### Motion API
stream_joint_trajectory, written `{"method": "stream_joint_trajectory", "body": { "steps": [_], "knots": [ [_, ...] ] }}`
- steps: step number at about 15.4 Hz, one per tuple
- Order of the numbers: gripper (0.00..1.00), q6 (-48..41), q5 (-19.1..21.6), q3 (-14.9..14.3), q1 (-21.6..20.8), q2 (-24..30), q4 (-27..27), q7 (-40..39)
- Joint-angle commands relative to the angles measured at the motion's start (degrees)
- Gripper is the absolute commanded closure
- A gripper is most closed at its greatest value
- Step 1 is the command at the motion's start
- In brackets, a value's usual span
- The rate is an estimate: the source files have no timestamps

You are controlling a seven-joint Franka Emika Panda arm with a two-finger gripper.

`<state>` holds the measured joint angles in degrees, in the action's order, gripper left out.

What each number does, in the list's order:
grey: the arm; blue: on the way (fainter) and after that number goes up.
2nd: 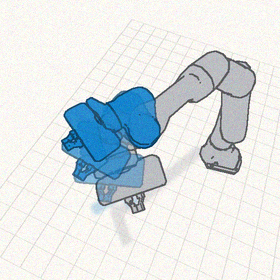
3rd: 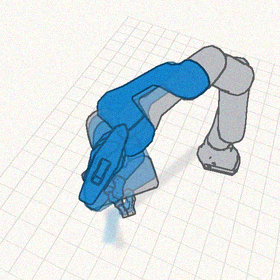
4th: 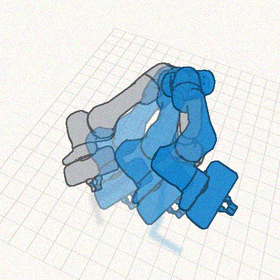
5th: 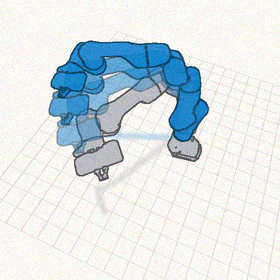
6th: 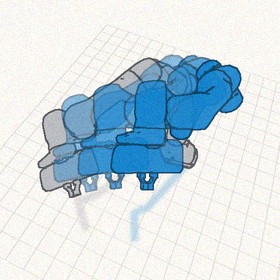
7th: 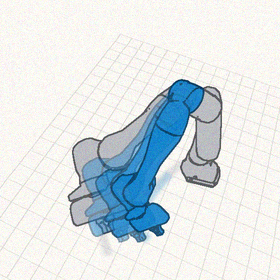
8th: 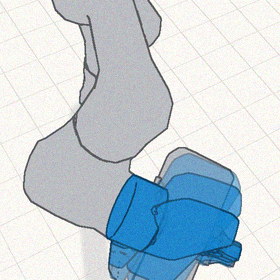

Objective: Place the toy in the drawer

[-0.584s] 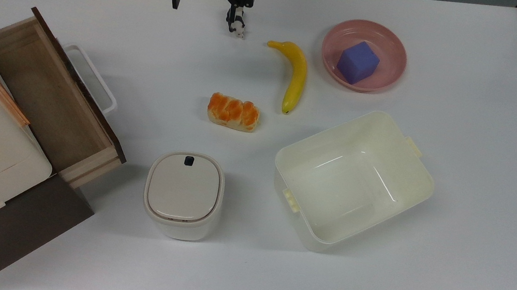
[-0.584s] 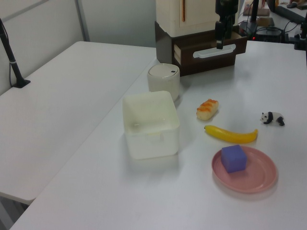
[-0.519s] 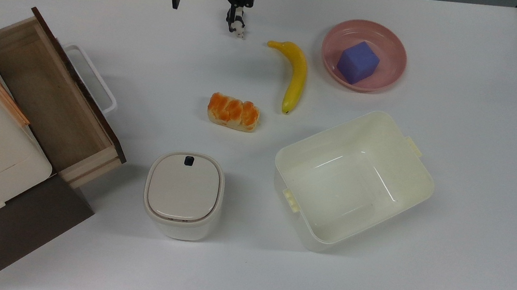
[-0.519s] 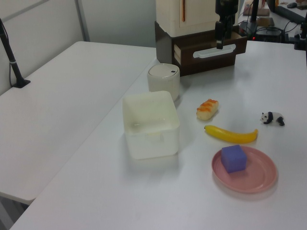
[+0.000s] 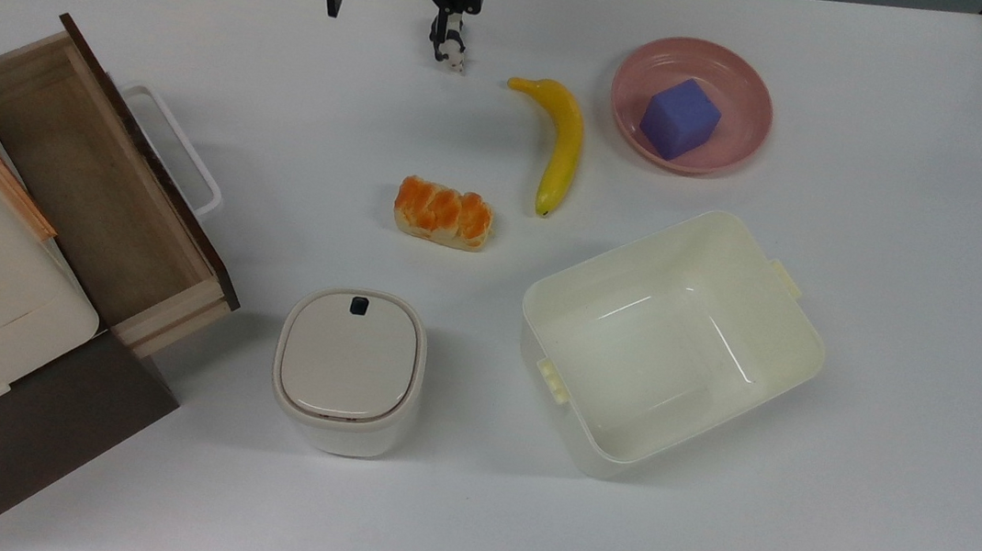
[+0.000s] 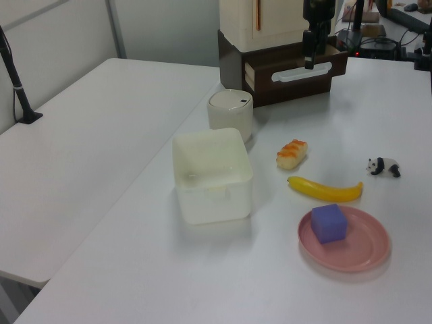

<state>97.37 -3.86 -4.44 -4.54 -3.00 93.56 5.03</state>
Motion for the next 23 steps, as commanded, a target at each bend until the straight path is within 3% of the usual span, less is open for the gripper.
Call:
{"method": "stream_joint_trajectory", "body": {
  "steps": [1,11,23],
  "knots": [
    [0.00,-2.3,1.1,-0.1,-0.1,0.8,-0.2,0.4],
    [0.00,-1.5,1.1,0.1,-0.9,0.2,0.3,0.4],
    [0.00,1.0,1.2,0.2,-9.0,-0.5,5.4,1.0]
  ]
}}
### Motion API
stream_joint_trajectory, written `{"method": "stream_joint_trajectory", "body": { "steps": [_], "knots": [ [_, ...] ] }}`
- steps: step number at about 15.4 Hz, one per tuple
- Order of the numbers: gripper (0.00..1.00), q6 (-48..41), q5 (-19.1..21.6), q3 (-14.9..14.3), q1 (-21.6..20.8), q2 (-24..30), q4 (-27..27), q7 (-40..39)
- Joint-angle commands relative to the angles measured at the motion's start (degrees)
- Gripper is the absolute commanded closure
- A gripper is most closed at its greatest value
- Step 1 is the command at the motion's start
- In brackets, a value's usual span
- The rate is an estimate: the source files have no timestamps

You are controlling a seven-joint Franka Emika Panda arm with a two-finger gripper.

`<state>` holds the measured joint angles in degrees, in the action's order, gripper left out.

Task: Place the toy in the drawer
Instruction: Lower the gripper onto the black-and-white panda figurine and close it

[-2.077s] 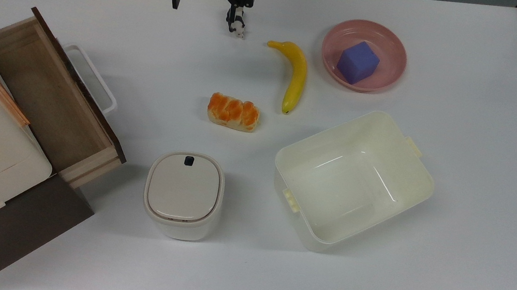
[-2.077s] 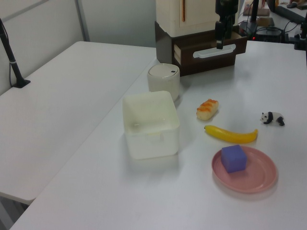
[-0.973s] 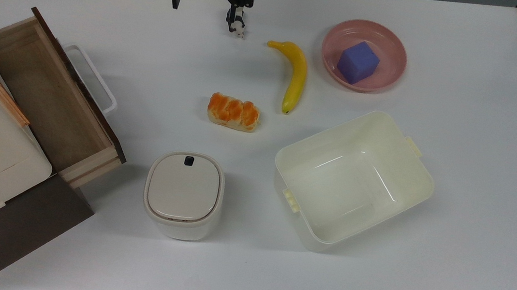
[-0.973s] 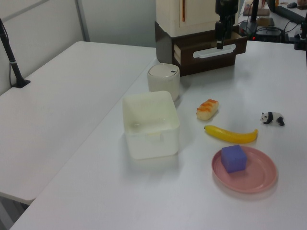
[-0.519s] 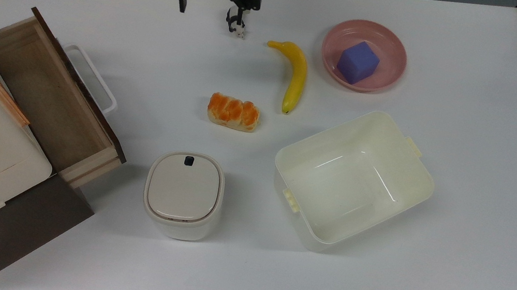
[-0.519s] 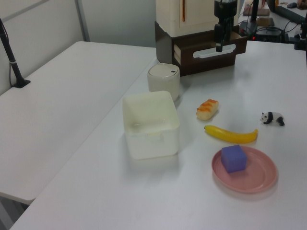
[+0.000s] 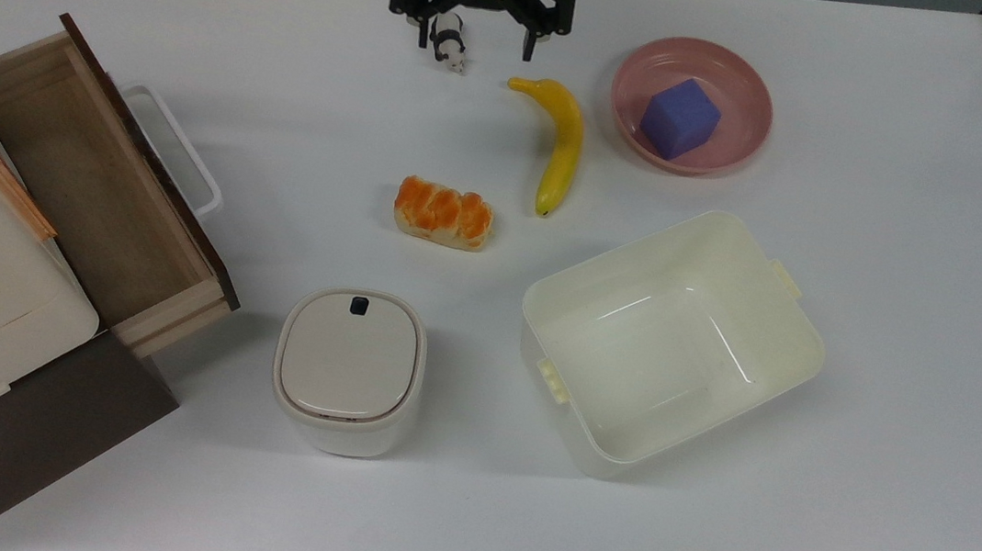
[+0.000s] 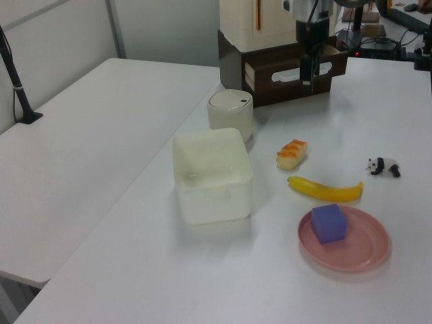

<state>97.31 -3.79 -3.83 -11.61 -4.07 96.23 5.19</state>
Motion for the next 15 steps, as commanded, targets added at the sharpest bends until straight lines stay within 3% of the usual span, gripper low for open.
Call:
{"method": "stream_joint_trajectory", "body": {
  "steps": [1,9,15],
  "knots": [
    [0.00,1.7,1.1,-0.4,-2.1,0.6,3.2,0.9],
    [0.00,1.9,1.1,-0.4,-2.5,0.9,14.0,-0.1],
    [0.00,2.2,1.0,-0.7,-1.3,2.0,23.1,-9.6]
  ]
}}
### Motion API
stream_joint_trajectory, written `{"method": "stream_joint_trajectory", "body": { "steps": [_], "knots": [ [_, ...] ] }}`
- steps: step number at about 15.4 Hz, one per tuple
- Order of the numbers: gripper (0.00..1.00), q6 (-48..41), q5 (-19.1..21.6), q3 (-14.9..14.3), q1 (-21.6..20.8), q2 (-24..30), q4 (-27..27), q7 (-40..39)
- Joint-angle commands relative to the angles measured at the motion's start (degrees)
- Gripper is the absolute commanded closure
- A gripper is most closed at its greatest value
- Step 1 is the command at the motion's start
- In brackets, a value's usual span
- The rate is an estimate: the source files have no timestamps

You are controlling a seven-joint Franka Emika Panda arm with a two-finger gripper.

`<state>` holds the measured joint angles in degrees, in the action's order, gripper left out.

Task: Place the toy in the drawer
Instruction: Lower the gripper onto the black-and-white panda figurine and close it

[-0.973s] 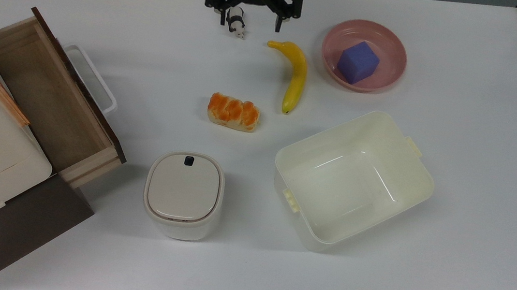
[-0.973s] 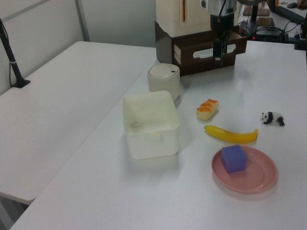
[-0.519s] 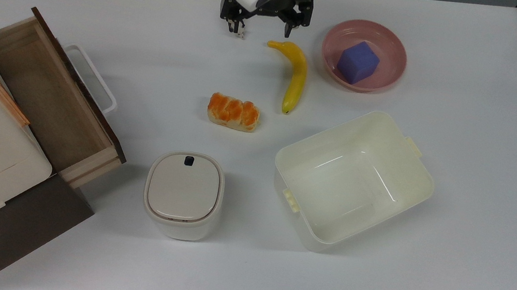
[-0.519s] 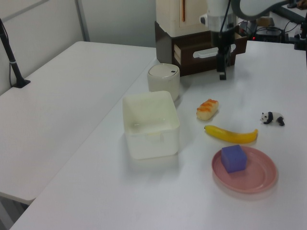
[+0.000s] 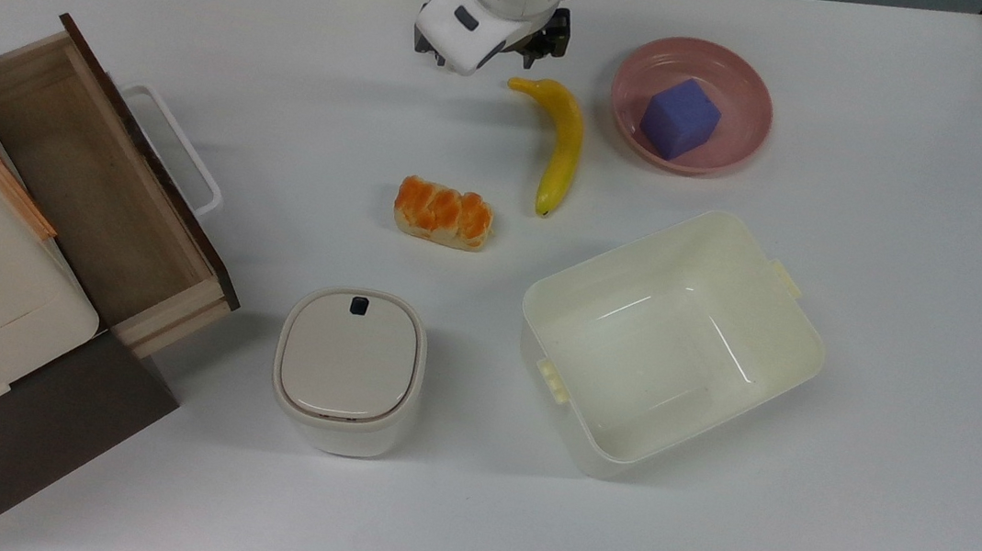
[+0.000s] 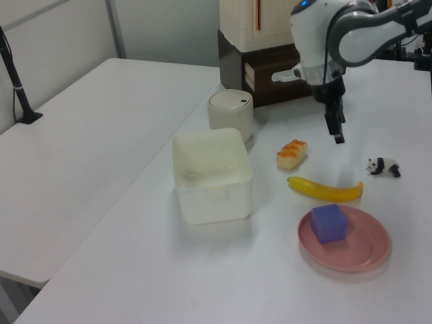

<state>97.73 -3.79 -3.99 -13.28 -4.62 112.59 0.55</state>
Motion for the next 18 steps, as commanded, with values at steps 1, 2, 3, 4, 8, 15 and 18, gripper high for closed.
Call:
{"method": "stream_joint_trajectory", "body": {
  "steps": [1,2,3,4,8,15,18],
  "knots": [
    [0.00,2.4,1.0,-0.6,0.4,2.6,8.7,-6.1],
    [0.00,3.9,1.0,-0.7,0.7,2.6,10.7,-6.7],
    [0.00,5.2,1.0,-0.7,1.1,2.6,12.6,-6.9],
    [0.01,6.4,0.7,-0.7,1.1,2.6,14.3,-6.9],
    [0.17,7.6,0.3,-0.7,1.2,2.5,18.4,-7.0],
    [0.95,7.3,-0.3,-0.8,1.6,2.5,19.1,-7.1],
    [1.00,6.5,-0.3,-0.8,2.6,2.6,16.7,-7.1]
  ]
}}
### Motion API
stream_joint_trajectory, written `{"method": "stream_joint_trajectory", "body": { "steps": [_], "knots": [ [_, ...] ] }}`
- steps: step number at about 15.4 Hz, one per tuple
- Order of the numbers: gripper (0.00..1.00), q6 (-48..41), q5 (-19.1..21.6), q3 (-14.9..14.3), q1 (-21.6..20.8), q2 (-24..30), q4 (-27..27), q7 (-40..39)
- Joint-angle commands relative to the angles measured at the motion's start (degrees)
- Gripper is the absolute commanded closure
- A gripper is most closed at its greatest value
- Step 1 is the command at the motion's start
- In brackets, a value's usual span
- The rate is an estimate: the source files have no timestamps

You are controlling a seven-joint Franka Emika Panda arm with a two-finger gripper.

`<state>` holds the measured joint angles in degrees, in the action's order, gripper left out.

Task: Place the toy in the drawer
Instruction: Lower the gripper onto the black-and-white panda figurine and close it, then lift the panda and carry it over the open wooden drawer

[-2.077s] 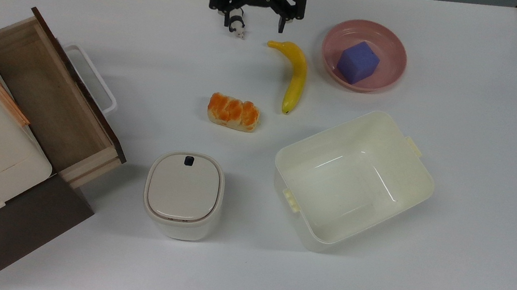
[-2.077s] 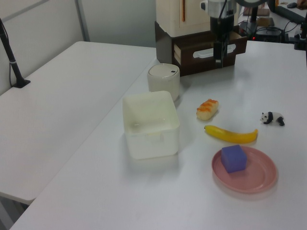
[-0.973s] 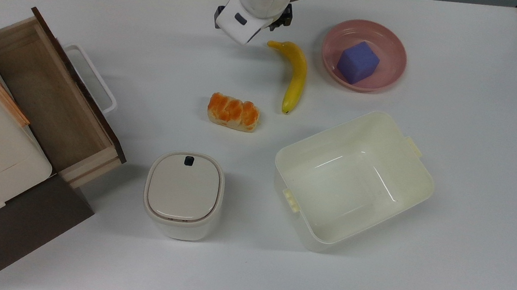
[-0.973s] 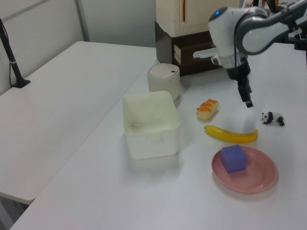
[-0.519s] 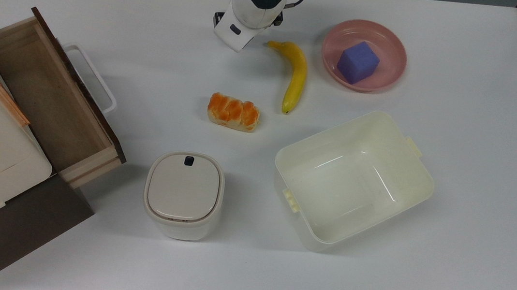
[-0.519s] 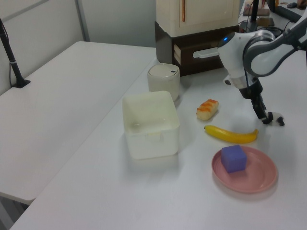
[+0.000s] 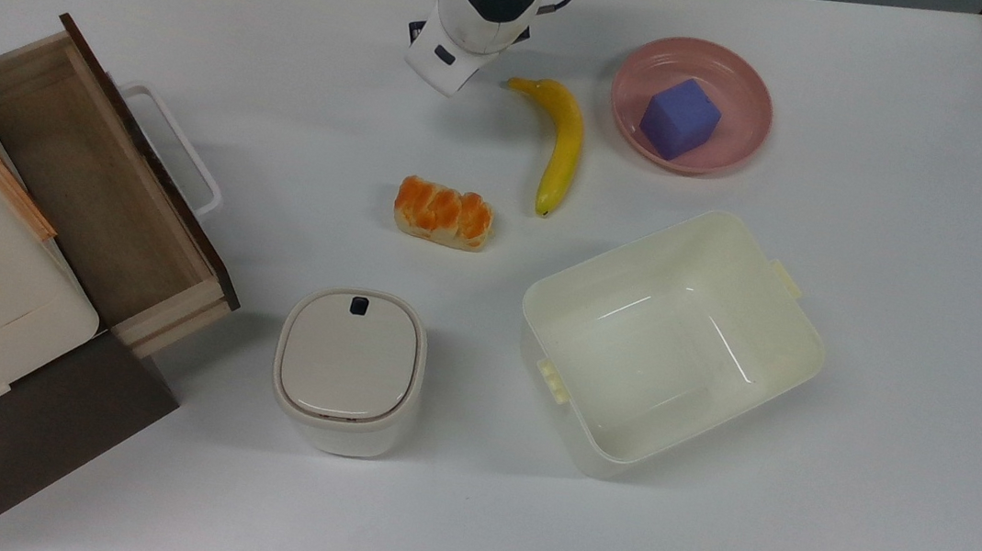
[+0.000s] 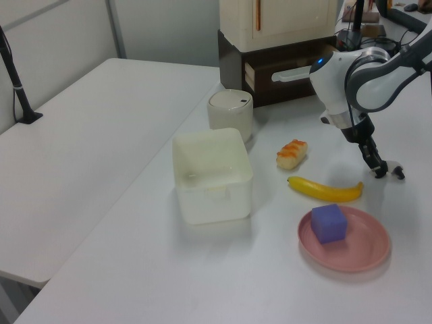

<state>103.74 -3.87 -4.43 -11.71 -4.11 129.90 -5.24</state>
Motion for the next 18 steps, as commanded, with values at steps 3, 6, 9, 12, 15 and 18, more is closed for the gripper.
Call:
{"method": "stream_joint_trajectory", "body": {
  "steps": [3,6,9,12,15,18],
  "knots": [
    [1.00,-3.2,-0.3,-0.5,3.3,1.7,-8.0,-1.3],
    [1.00,-2.7,-0.3,-0.5,4.9,0.8,-14.5,-1.3],
    [1.00,-2.1,-0.4,-0.6,8.4,-1.9,-23.8,-1.3],
    [1.00,2.1,-0.4,-0.7,12.4,-2.9,-30.0,-1.2],
    [1.00,10.8,-2.1,-0.7,15.5,-4.1,-32.8,-1.2],
    [1.00,13.5,-3.5,-0.7,18.6,-6.3,-37.1,-1.3]
  ]
}}
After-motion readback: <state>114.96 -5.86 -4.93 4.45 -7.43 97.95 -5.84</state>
